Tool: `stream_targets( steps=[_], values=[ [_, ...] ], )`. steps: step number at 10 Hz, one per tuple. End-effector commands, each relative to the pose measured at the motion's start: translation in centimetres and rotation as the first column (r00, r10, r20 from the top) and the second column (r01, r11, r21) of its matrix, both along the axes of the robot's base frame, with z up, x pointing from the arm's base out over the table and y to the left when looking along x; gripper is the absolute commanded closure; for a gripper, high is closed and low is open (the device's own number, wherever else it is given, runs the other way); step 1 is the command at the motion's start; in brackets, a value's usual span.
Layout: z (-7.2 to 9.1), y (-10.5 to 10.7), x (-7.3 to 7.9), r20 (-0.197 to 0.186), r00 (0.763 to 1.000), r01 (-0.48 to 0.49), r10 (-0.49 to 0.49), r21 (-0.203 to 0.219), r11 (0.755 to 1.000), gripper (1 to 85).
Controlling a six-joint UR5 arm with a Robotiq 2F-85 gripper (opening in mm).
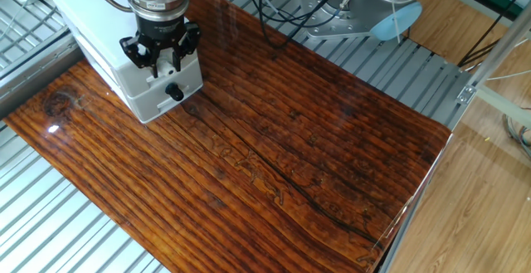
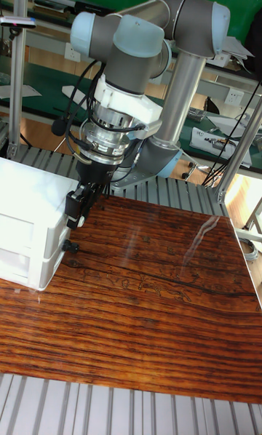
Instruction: Grasp the handle and open the drawer
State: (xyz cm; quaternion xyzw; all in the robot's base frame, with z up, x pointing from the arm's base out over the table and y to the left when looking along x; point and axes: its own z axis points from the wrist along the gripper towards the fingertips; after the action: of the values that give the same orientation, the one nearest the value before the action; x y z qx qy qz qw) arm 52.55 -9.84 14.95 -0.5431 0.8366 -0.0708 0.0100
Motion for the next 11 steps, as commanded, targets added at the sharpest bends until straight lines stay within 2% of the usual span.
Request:
stream_targets(
  steps=[1,6,11],
  values=[
    [-0.05,0.19,0.0,0.0,1.0,0.009,-0.009,0.014,1.0,52.7],
    [-0.06,0.49,0.06,0.002,1.0,0.015,-0.015,0.021,1.0,65.0],
    [-0.11,1.03,-0.2,-0.006,0.999,0.042,-0.041,0.034,0.999,67.7]
  ],
)
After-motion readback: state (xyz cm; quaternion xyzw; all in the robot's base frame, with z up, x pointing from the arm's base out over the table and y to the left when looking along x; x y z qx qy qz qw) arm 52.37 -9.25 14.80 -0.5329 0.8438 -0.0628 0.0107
